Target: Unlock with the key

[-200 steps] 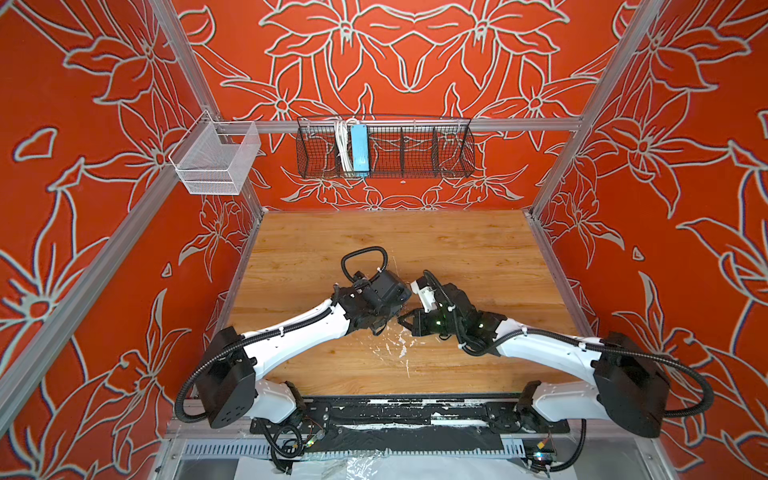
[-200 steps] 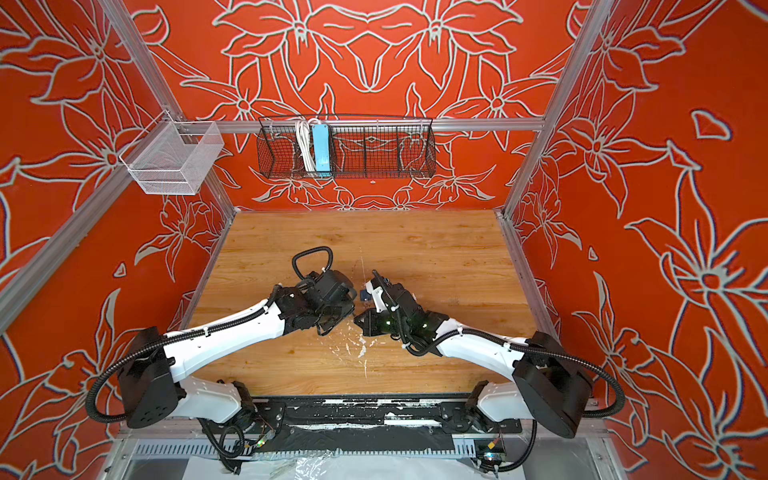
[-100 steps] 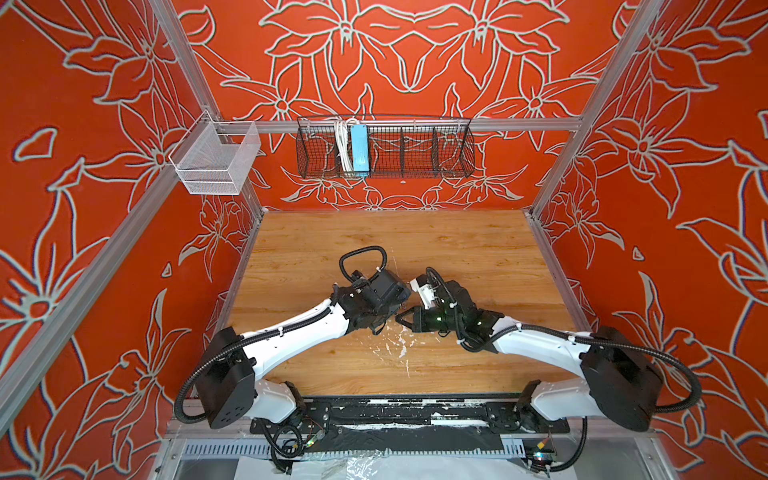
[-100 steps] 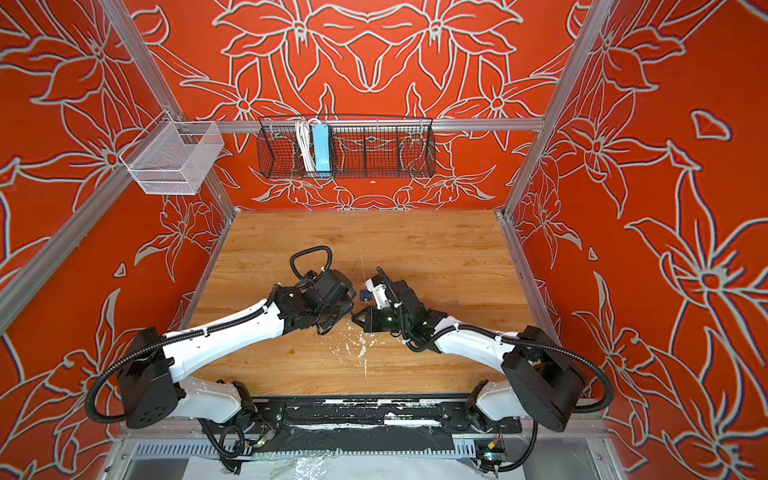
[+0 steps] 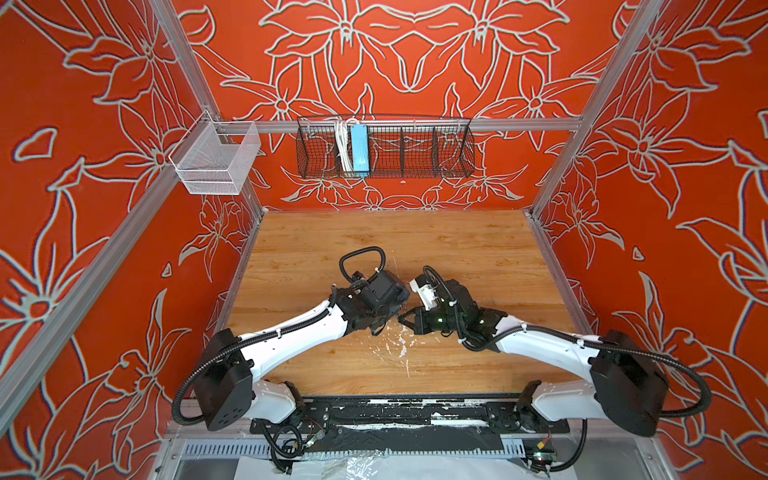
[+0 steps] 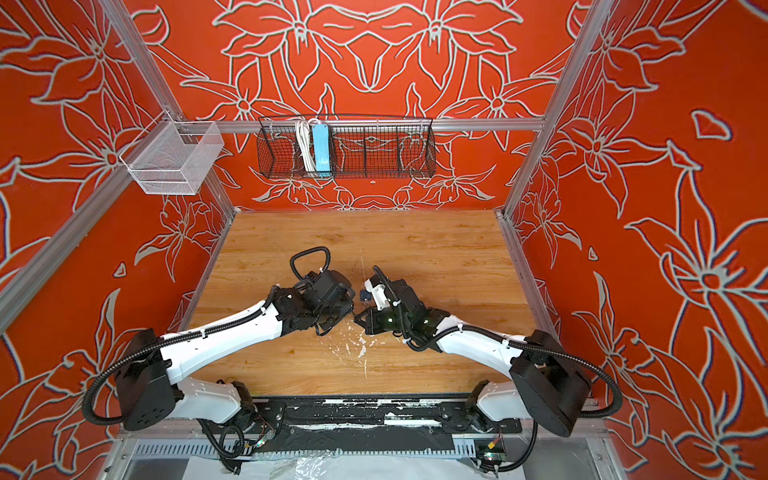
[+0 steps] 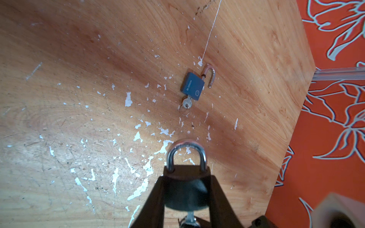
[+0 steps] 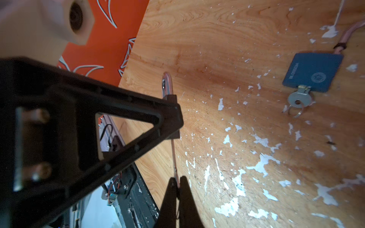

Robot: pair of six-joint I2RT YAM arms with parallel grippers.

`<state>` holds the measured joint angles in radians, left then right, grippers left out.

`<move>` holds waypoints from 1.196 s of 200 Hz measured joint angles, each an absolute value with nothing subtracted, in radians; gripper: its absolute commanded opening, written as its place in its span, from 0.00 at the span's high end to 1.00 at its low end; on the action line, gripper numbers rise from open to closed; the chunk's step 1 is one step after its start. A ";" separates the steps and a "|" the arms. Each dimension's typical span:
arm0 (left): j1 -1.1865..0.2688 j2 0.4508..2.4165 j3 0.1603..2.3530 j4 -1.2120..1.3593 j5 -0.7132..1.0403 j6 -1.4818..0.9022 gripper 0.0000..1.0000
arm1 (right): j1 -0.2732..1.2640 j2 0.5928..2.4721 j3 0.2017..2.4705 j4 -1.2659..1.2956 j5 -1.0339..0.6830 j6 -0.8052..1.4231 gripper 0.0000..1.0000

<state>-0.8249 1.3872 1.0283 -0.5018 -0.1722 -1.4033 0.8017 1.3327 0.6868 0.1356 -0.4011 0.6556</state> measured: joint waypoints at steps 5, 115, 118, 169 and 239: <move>-0.825 1.387 1.026 -0.499 -0.171 -1.404 1.00 | 0.805 1.333 0.694 0.121 -0.395 0.638 1.00; -0.833 1.354 0.983 -0.443 -0.125 -1.441 1.00 | 0.801 1.350 0.740 0.078 -0.422 0.645 1.00; -0.833 1.353 0.983 -0.441 -0.125 -1.442 1.00 | 0.801 1.350 0.745 0.068 -0.420 0.643 1.00; -0.833 1.341 0.975 -0.404 -0.114 -1.462 1.00 | 0.799 1.328 0.780 -0.010 -0.382 0.613 1.00; -0.830 1.321 0.920 -0.327 -0.111 -1.514 1.00 | 0.799 1.329 0.735 0.082 -0.385 0.708 1.00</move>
<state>-0.8303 1.3212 0.9203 -0.3275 -0.1112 -1.5135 0.7994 1.3289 0.7353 0.0818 -0.3847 0.7082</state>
